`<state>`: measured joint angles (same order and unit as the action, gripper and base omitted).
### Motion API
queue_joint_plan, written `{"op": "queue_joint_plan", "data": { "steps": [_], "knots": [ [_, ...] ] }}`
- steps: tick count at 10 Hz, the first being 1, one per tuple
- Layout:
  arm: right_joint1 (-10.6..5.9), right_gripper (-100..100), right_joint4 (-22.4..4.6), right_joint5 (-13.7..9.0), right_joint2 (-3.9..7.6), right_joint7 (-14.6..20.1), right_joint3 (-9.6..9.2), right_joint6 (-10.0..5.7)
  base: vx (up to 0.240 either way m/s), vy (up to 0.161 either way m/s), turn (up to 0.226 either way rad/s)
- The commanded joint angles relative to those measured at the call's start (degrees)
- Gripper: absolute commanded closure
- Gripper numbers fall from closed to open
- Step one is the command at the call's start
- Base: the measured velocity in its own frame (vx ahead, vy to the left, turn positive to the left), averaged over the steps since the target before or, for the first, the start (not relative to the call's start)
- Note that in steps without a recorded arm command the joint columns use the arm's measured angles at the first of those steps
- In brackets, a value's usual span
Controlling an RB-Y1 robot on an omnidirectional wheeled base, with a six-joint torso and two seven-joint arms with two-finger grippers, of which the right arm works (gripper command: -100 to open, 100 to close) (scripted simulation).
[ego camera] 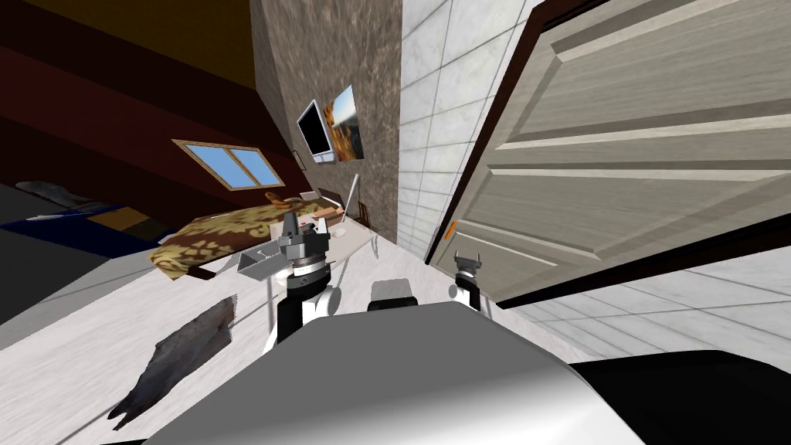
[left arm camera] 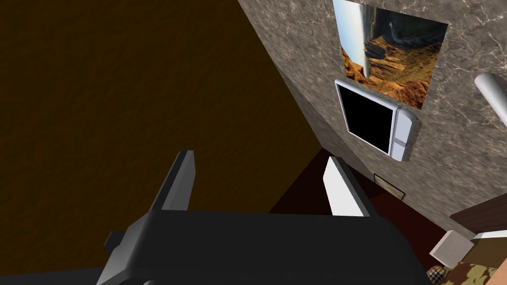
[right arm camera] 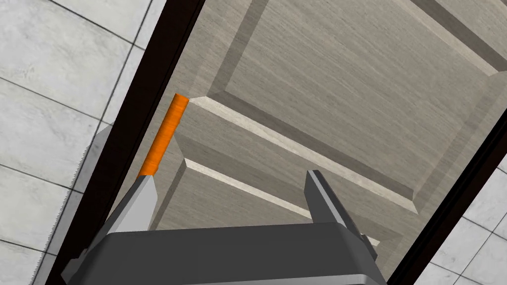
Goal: Pull the door open
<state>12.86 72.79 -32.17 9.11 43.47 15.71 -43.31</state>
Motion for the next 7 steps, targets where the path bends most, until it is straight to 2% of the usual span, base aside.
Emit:
{"op": "queue_joint_plan", "data": {
  "steps": [1,7],
  "knots": [
    [-0.75,-100,-2.9,-1.4,0.54,2.6,0.67,-0.52,0.086,-0.076,0.173],
    [-3.67,-100,-12.6,-6.1,1.62,10.7,2.70,-2.40,0.075,-0.056,0.170]
  ]
}}
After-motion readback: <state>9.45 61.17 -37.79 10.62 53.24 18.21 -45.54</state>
